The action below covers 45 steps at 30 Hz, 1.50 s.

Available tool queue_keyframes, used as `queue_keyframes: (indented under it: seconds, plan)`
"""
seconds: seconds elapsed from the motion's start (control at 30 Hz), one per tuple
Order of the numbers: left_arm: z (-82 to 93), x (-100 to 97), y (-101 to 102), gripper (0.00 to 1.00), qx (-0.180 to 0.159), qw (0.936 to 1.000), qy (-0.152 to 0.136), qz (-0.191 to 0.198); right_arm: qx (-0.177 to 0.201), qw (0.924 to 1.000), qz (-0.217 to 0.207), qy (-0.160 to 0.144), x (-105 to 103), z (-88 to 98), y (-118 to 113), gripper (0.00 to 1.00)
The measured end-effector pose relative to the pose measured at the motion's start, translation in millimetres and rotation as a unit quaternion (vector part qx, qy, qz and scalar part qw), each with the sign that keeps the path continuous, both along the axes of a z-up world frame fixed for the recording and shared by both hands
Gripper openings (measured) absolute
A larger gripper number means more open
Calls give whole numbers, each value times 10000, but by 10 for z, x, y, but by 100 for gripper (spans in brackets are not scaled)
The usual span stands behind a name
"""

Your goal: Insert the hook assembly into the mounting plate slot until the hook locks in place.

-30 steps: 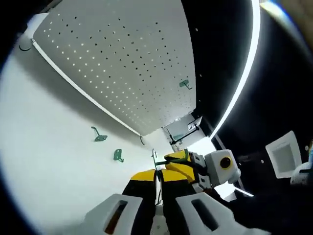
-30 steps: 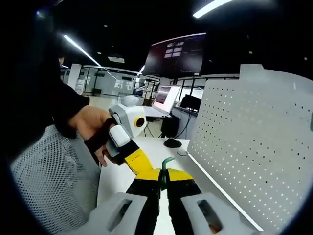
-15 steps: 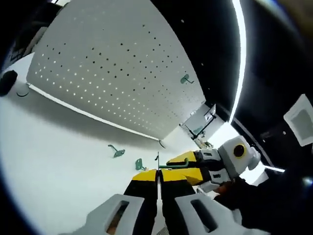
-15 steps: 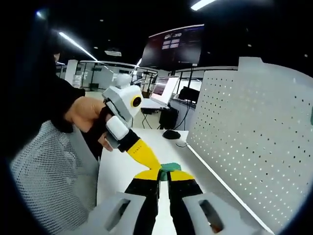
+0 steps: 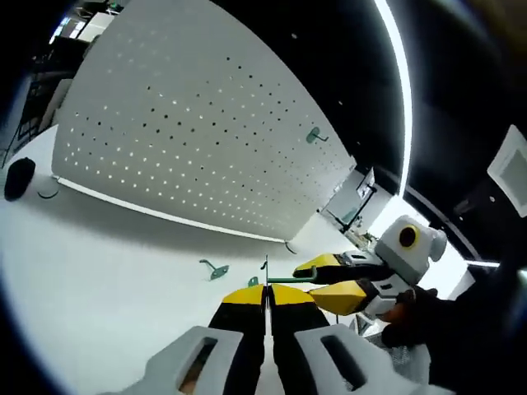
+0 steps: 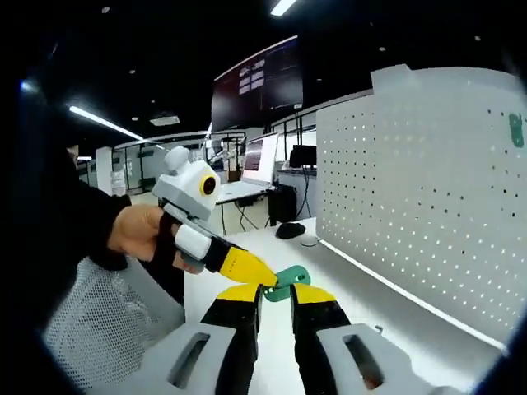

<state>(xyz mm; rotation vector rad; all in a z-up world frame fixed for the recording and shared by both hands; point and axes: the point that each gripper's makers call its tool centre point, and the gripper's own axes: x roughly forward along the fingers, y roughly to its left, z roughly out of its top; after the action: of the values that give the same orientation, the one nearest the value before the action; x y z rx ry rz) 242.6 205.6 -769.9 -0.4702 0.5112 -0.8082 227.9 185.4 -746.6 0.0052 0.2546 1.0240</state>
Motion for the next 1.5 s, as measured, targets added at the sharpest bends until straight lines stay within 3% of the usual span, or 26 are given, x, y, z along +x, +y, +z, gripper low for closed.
queue_keyframes:
  seconds: [0.1, 0.23, 0.57, 0.67, 0.77, 0.87, 0.97, 1.23, 1.5]
  plan:
    - [8, 9, 8, 1, 103, 9999, -115, 31, 266, 9990, -84, 344, 5, -6, 5, 11]
    - [21, 19, 23, 1, 124, 9997, -182, 55, 450, 9974, -222, 513, 50, 12, -10, 8]
    - [66, 31, 14, 1, 361, 9981, -489, 53, 508, 9955, -379, 698, 53, -10, -15, 2]
    - [55, 20, 0, 1, 508, 9971, -572, 13, 375, 9974, -315, 531, 44, -13, -14, 2]
    - [45, 16, -7, 1, 555, 9967, -585, -33, 77, 9996, -226, 122, 41, 1, -16, 1]
    - [38, 10, -18, 1, 622, 9961, -618, -61, -543, 9963, 8, -663, -1, 23, 18, 1]
    - [20, 1, -24, 1, 631, 9963, -575, -105, -814, 9908, 238, -1051, -54, 15, 50, 0]
    - [7, -5, -26, 1, 894, 9934, -713, -115, -773, 9947, -9, -682, -4, -35, 47, 2]
    - [9, -2, -39, 1, 854, 9938, -704, -120, -1141, 9899, -184, -826, 47, -103, 94, 2]
